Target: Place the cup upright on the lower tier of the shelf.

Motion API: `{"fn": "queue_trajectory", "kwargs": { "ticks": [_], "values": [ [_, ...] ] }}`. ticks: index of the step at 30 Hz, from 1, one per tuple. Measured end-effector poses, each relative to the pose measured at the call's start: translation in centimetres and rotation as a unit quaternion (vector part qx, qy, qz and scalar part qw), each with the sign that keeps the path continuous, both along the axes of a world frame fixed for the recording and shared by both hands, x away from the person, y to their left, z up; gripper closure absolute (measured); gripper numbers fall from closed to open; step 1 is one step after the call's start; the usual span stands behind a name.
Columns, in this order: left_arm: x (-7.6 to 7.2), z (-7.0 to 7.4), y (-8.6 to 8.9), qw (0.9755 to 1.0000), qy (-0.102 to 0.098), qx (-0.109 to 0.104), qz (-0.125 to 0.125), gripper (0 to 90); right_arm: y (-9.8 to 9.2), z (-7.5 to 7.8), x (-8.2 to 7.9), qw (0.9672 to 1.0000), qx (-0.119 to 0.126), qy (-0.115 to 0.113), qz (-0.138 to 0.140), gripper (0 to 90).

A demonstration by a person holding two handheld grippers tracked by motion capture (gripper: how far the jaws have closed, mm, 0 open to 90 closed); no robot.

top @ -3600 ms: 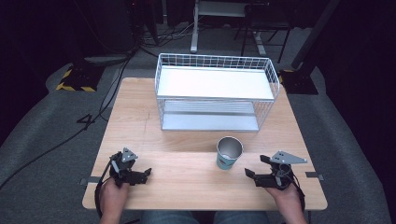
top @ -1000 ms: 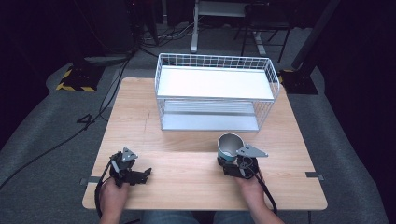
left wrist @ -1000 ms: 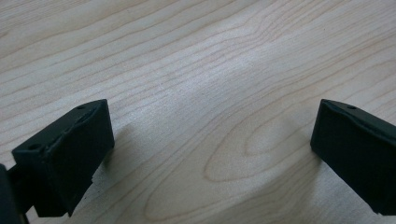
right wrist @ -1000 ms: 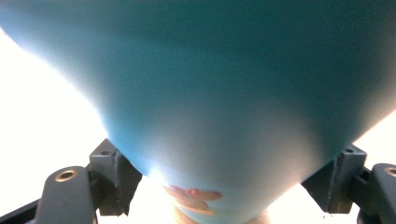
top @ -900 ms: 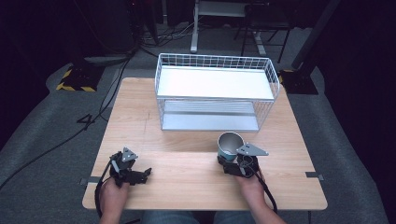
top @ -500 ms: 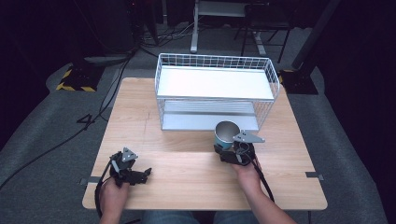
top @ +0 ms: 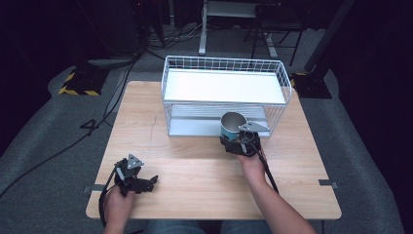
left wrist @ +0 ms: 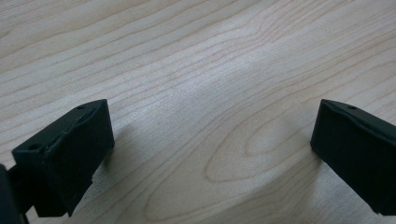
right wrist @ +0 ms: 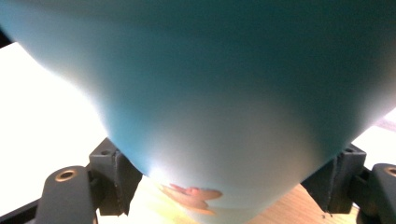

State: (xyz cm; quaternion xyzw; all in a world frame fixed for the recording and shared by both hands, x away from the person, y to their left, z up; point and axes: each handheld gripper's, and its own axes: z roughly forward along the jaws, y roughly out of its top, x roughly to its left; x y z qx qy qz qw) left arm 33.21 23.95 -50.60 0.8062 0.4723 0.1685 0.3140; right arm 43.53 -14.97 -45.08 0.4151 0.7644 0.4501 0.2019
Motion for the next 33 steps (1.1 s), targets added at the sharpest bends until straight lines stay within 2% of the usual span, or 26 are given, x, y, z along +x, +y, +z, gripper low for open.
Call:
{"fn": "queue_trajectory", "kwargs": {
  "ticks": [5, 11, 22, 33],
  "values": [
    [-0.1, 0.0, 0.0, 1.0, 0.0, 0.0, 0.004, 0.0, 0.2, -0.2, 1.2, 0.9999, -0.007, -0.004, -0.006, 23.9],
    [-0.1, 0.0, 0.0, 1.0, 0.0, 0.001, 0.006, 0.0, 0.6, -0.3, 2.3, 0.9999, -0.001, -0.004, -0.016, 23.9],
    [-0.1, 0.0, 0.0, 1.0, 0.002, 0.001, 0.007, 0.0, 2.0, -0.5, 4.6, 0.9993, -0.004, -0.021, -0.031, 23.9],
    [0.0, 0.0, 0.0, 0.9999, 0.001, -0.001, 0.012, 0.0, 2.6, -2.0, 6.3, 0.9989, -0.001, -0.018, -0.044, 23.9]
  ]
}}
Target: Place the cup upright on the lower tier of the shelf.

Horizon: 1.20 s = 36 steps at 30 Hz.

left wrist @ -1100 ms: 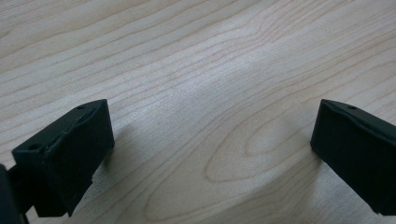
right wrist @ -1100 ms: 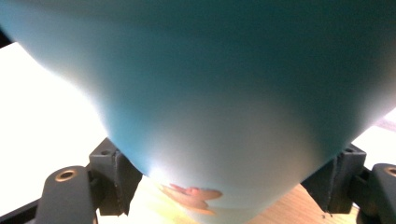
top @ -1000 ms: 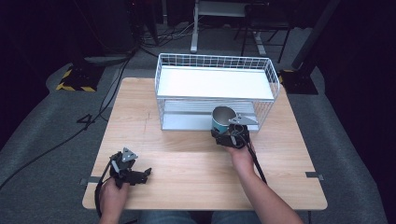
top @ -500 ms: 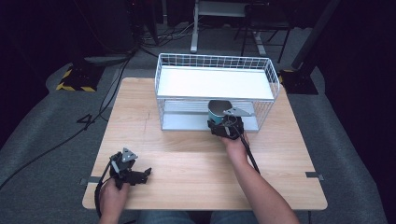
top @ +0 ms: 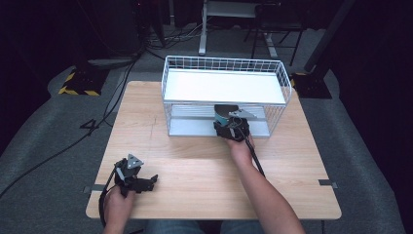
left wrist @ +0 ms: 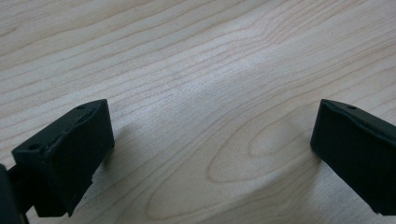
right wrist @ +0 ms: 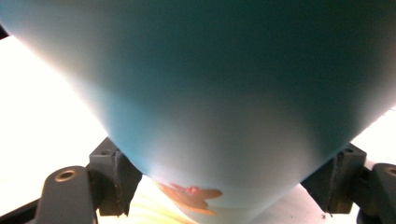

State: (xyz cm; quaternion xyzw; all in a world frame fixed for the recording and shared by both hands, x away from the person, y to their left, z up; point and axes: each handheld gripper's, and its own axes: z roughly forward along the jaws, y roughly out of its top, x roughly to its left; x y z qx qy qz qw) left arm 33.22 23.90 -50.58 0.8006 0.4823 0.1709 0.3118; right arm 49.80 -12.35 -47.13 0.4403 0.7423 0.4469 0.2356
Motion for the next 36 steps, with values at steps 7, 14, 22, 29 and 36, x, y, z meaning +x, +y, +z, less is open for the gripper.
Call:
{"fn": "queue_trajectory", "kwargs": {
  "ticks": [7, 14, 22, 29, 36],
  "values": [
    [0.0, 0.0, 0.0, 1.0, 0.0, 0.0, 0.0, 0.0, 0.4, -0.4, 1.3, 1.0, 0.0, 0.0, -0.007, 23.8],
    [0.0, 0.0, 0.0, 1.0, 0.0, 0.0, 0.0, 0.0, 0.4, -1.2, 2.3, 0.9998, 0.008, -0.003, -0.016, 23.8],
    [0.0, 0.0, 0.0, 1.0, -0.001, 0.0, 0.0, 0.0, 0.7, -1.4, 3.0, 0.9998, 0.005, -0.001, -0.019, 23.6],
    [0.0, 0.0, 0.0, 1.0, -0.001, 0.0, 0.001, 0.0, 0.5, -1.9, 3.5, 1.0, 0.005, -0.001, -0.008, 22.8],
    [0.0, 0.0, 0.0, 1.0, -0.002, -0.001, 0.001, 0.0, 0.3, -1.8, 3.4, 0.9999, 0.012, 0.0, -0.006, 12.7]
  ]
}}
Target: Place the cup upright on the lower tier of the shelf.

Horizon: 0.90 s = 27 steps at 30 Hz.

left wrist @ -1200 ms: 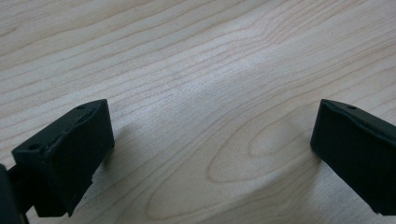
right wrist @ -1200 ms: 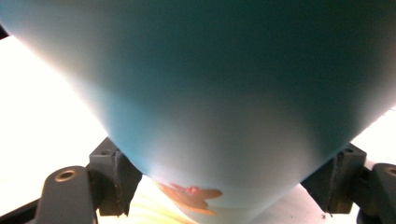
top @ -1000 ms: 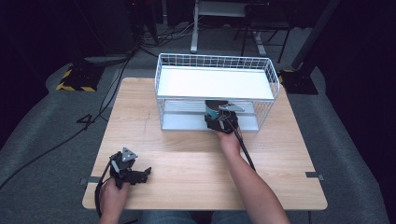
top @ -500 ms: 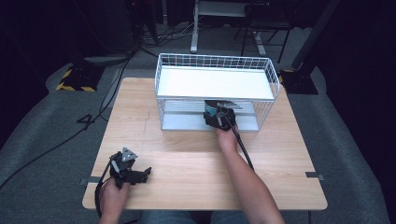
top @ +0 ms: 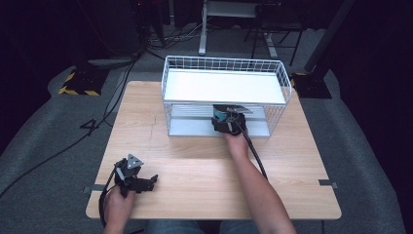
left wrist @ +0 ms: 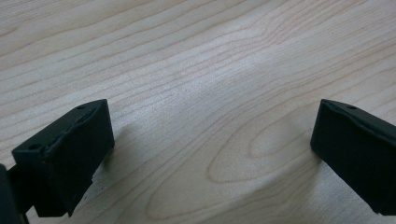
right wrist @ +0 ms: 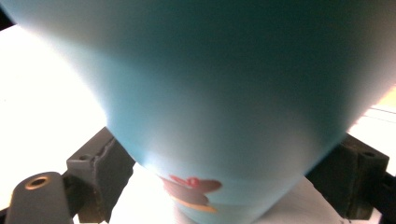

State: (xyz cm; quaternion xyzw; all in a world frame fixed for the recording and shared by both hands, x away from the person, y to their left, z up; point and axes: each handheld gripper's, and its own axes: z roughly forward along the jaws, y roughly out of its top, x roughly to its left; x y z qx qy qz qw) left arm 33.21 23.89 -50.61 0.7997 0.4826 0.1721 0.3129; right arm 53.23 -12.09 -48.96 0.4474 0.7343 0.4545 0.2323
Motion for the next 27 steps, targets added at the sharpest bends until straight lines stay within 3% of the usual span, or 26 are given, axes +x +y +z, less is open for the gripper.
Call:
{"fn": "queue_trajectory", "kwargs": {
  "ticks": [3, 10, 11, 15, 19, 27],
  "values": [
    [0.0, 0.0, 0.0, 1.0, 0.0, 0.0, 0.0, 0.0, -0.4, 0.3, -0.1, 1.0, 0.0, -0.002, -0.005, 6.1],
    [0.0, 0.0, 0.0, 1.0, 0.0, 0.0, 0.0, 0.0, -1.1, 1.1, -1.1, 0.9999, -0.015, -0.004, 0.001, 5.7],
    [0.0, 0.0, 0.0, 1.0, 0.0, 0.0, 0.0, 0.0, -1.5, 1.3, -1.6, 0.9998, -0.015, -0.014, 0.007, 5.7],
    [0.0, 0.0, 0.0, 1.0, 0.0, 0.0, 0.0, 0.0, -2.3, 1.7, -2.4, 0.9998, -0.017, -0.005, 0.009, 5.7],
    [0.0, 0.0, 0.0, 1.0, 0.0, 0.0, 0.0, 0.0, -3.4, 2.4, -3.8, 0.9994, -0.028, 0.001, 0.019, 5.7],
    [0.0, 0.0, 0.0, 1.0, 0.0, 0.003, 0.002, 0.0, -6.8, 3.9, -7.2, 0.9993, -0.018, -0.001, 0.033, 5.7]
  ]
}}
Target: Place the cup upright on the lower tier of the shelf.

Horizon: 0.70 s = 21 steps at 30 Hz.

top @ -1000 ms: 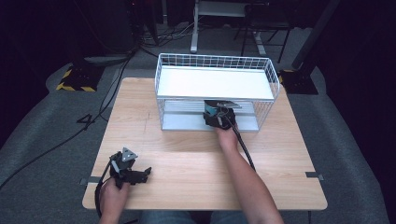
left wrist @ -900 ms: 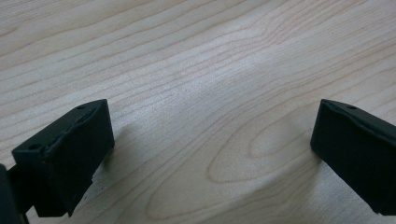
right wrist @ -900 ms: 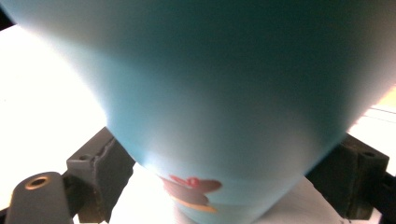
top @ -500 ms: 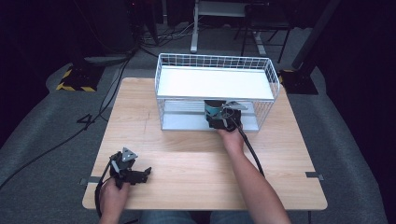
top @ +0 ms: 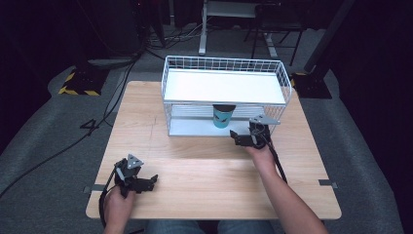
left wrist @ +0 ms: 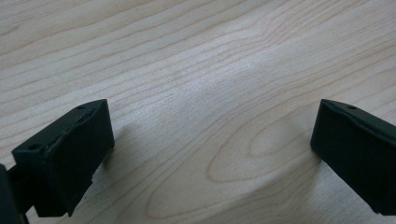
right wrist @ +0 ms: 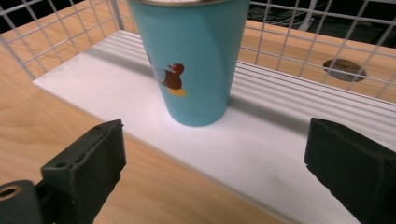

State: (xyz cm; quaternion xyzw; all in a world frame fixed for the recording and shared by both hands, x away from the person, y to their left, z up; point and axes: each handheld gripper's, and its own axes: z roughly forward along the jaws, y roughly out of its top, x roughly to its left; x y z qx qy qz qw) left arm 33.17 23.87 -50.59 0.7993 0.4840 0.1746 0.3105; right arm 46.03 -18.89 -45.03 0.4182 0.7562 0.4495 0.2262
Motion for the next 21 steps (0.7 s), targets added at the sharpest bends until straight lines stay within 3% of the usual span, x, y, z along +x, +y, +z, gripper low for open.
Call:
{"fn": "queue_trajectory", "kwargs": {
  "ticks": [5, 11, 21],
  "values": [
    [0.0, 0.0, 0.0, 1.0, 0.0, 0.0, 0.0, 0.0, -1.9, 1.3, -1.8, 0.9999, 0.0, -0.005, 0.013, 5.8],
    [0.0, 0.0, 0.0, 1.0, 0.0, 0.0, 0.001, 0.0, -4.9, 2.8, -4.2, 0.9995, 0.021, -0.007, 0.022, 6.4],
    [0.0, 0.0, 0.0, 1.0, 0.0, 0.0, 0.001, 0.0, -8.4, 3.3, -6.6, 0.9993, 0.006, -0.005, 0.035, 12.5]
  ]
}}
